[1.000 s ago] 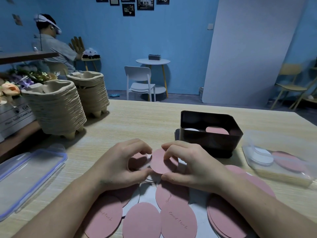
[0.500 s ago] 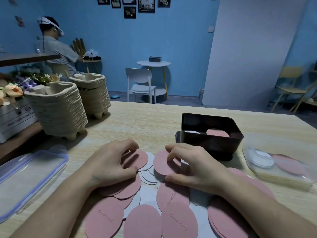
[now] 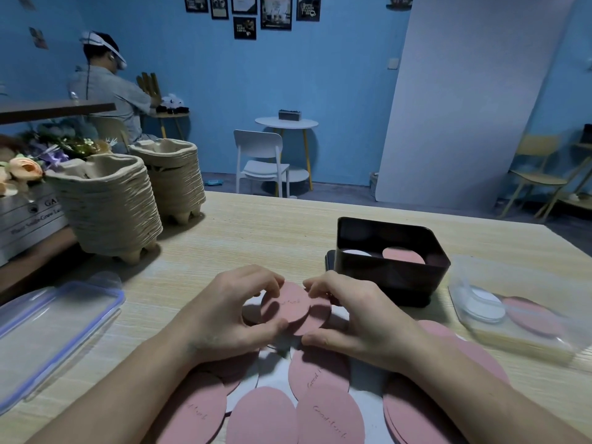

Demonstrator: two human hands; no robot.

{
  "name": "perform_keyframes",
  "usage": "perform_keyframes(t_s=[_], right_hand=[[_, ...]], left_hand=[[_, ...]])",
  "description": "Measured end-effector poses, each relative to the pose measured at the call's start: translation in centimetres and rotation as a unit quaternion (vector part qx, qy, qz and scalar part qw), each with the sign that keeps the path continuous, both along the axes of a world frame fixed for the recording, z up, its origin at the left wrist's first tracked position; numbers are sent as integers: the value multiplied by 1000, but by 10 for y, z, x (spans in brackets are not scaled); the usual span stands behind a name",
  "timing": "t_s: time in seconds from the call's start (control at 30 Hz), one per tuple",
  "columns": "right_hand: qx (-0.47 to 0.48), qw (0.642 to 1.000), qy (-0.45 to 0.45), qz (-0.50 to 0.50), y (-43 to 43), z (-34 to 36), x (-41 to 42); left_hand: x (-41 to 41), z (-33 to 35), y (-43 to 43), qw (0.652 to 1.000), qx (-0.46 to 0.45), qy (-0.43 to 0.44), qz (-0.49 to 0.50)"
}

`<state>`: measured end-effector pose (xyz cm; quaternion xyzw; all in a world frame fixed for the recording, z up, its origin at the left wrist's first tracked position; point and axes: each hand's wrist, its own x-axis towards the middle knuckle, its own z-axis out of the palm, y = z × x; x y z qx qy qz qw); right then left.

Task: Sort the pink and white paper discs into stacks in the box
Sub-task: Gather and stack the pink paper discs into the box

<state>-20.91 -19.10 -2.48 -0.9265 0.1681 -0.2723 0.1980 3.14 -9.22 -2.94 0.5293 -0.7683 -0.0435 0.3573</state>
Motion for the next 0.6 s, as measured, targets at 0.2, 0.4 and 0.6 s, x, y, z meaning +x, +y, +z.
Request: perform_keyframes(t_s=[0.2,0.4,0.6], right_hand=[[7,1000,-17,8,0,-2,0],[31,998,-58,17,0,-1,0],[64,996,-58,21,1,0,-1]], left_hand=[[-6,-1,-1,1000,-23,-3,-18],[-8,-4,-3,999,-12,14,-35],[-6,-4,-2,997,-6,56,-52]])
